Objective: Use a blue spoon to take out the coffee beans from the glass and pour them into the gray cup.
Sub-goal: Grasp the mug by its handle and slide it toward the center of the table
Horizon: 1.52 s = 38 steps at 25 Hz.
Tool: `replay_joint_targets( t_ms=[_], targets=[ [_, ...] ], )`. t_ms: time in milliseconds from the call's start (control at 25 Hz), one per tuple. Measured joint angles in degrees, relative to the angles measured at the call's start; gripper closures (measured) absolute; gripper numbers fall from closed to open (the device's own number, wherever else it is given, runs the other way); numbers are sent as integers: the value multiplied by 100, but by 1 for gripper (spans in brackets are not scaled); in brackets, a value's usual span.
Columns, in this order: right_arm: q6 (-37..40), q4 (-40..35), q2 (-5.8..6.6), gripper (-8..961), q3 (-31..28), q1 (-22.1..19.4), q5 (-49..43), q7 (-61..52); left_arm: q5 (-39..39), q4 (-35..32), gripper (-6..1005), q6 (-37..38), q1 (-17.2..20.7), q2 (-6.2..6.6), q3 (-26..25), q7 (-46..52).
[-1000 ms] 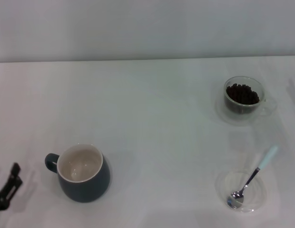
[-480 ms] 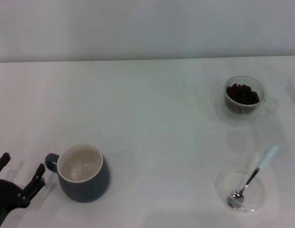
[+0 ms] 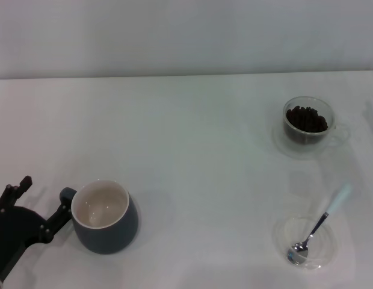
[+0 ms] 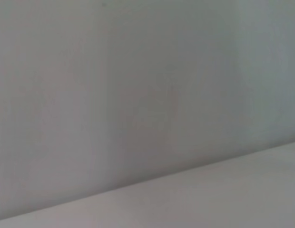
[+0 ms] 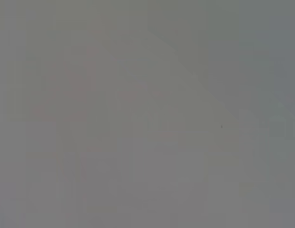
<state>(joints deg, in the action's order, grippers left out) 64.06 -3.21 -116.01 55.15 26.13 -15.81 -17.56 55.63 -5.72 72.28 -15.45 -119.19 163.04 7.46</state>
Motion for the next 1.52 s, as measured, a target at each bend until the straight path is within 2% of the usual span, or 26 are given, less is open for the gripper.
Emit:
replay_joint_targets(
  t_ms=[440, 560, 800, 1200, 1440, 1520],
  targets=[
    [9, -19, 0, 83, -13, -3, -1, -2, -14, 0, 128, -494, -315, -1, 0, -34],
    [11, -33, 0, 83, -13, -3, -1, -2, -11, -17, 267, -497, -320, -15, 0, -227],
    [7, -38, 0, 83, -13, 15, -1, -2, -19, -52, 471, -566, -403, -27, 0, -426],
    [-9, -40, 9, 83, -13, 38, 0, -2, -1, -233, 711, -729, -565, -41, 0, -508],
    [-20, -40, 9, 83, -13, 49, 8, -2, 23, -404, 920, -875, -732, -49, -7, -519],
    [-22, -40, 9, 83, -13, 49, 8, -2, 18, -437, 920, -919, -764, -51, -8, -522]
  ],
)
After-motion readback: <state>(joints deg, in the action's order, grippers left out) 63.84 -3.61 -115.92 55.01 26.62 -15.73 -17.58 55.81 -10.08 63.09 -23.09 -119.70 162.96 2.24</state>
